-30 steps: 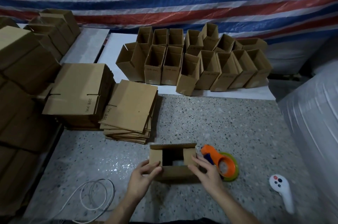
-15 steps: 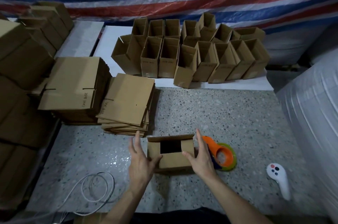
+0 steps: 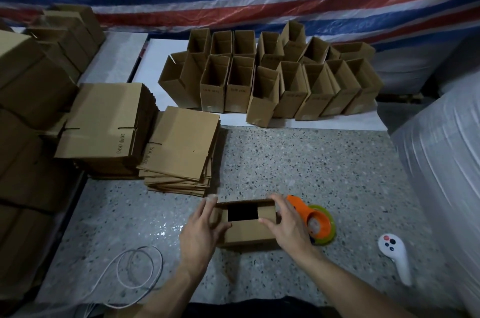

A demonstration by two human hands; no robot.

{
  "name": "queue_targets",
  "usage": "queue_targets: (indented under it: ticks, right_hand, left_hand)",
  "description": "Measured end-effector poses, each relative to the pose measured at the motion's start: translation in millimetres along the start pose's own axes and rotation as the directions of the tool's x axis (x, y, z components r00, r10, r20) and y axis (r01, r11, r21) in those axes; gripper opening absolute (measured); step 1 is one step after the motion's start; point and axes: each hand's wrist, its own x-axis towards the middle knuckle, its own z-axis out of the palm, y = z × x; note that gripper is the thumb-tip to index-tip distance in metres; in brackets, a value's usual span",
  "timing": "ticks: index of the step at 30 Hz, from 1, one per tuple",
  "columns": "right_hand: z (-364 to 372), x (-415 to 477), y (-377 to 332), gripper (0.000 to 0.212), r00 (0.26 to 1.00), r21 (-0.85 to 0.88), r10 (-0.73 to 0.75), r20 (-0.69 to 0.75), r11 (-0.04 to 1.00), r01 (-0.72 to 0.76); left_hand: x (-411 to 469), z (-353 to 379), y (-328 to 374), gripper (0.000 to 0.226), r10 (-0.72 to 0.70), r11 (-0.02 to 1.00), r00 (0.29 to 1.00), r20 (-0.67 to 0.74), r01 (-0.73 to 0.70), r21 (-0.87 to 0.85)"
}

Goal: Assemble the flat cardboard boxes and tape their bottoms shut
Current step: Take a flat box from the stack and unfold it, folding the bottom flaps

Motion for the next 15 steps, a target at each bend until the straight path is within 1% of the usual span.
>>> queue_targets:
  ticks: [2,3,5,8,10,12,15]
  right_hand:
    - [2.9,-6.4,1.6,0.054,1.0,-0.074,-0.025,0.004,0.997,0.026]
    - [5.8,-10.6,2.3,0.052,0.999,-0.13,-0.036,0.014,0.991,0.037]
    - [13.1,-19.0,5.1,0.056,0.998,-0.227,-0.045,0.042,0.973,0.053]
    - [18.8,-25.1,8.7,0.061,0.998,-0.281,-0.008,0.063,0.959,0.025]
    - [20.6,-26.4,8.2,0.062,0.997,-0.273,0.035,0.067,0.962,-0.016]
    - [19.5,-27.5,11.3,0.061,0.993,-0.234,0.049,0.108,0.972,-0.023]
    - [2.0,-24.8,31.5,0.053,0.976,-0.127,-0.055,0.213,0.988,0.084]
  left_hand:
    - [-10.5,5.7,-0.8,0.059,0.014,1.0,0.999,-0.042,-0.013,0.021]
    - [-17.5,9.4,-2.4,0.056,0.004,0.999,0.999,-0.032,-0.003,0.036]
    - [-32.3,16.4,-4.6,0.063,-0.032,0.998,0.999,0.023,0.031,0.063]
    - [-43.1,23.5,-4.8,0.065,-0.046,0.997,0.996,0.074,0.041,0.067]
    - [-42.8,24.5,-5.7,0.066,-0.017,0.996,0.994,0.111,0.006,0.094]
    - [-40.0,23.3,-8.4,0.064,0.005,0.99,0.99,0.139,-0.025,0.142]
    - [-35.6,21.9,-10.5,0.064,0.027,0.976,0.983,0.183,-0.066,0.208]
